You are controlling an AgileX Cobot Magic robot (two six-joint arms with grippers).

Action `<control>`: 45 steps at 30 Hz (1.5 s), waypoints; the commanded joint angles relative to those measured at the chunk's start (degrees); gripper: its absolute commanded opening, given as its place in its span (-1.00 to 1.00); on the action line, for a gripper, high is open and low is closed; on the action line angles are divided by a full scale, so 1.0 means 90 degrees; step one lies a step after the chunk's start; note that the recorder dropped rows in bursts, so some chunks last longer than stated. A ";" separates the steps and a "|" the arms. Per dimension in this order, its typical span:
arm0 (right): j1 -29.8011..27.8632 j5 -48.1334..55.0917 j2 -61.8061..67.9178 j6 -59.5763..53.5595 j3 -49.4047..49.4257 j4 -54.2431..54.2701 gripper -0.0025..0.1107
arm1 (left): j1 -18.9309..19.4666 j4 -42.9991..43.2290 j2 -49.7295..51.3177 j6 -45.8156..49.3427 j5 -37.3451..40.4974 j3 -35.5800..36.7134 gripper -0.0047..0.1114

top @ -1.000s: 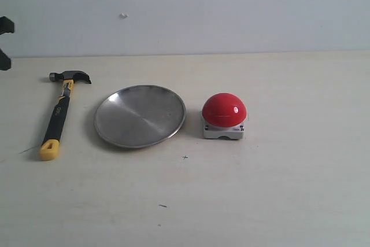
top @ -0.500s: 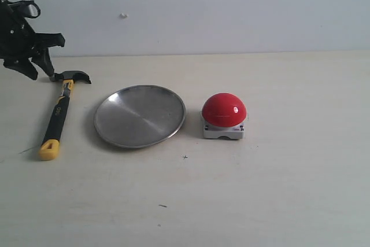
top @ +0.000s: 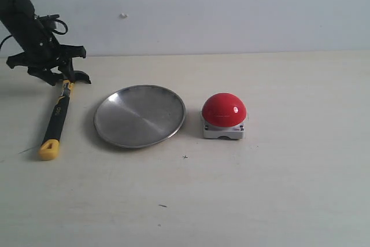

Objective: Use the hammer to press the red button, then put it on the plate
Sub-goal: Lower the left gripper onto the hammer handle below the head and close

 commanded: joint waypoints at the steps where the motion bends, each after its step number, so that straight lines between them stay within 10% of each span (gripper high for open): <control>1: -0.0053 -0.0059 -0.0045 -0.0038 0.0034 0.0029 -0.96 | -0.0135 0.0419 0.0219 -0.0267 0.0152 -0.0489 -0.07; 34: -0.0053 -0.0059 -0.0045 -0.0038 0.0034 0.0029 -0.96 | -0.0133 0.0785 0.0823 -0.0379 -0.0414 -0.0651 -0.10; 39: -0.0053 -0.0059 -0.0045 -0.0038 0.0034 0.0029 -0.96 | -0.0133 0.0741 0.0823 -0.0326 0.0042 -0.0651 -0.91; 45: -0.0053 -0.0059 -0.0045 -0.0038 0.0034 0.0029 -0.96 | -0.0133 0.0702 0.0823 -0.0326 0.0289 -0.0651 -0.92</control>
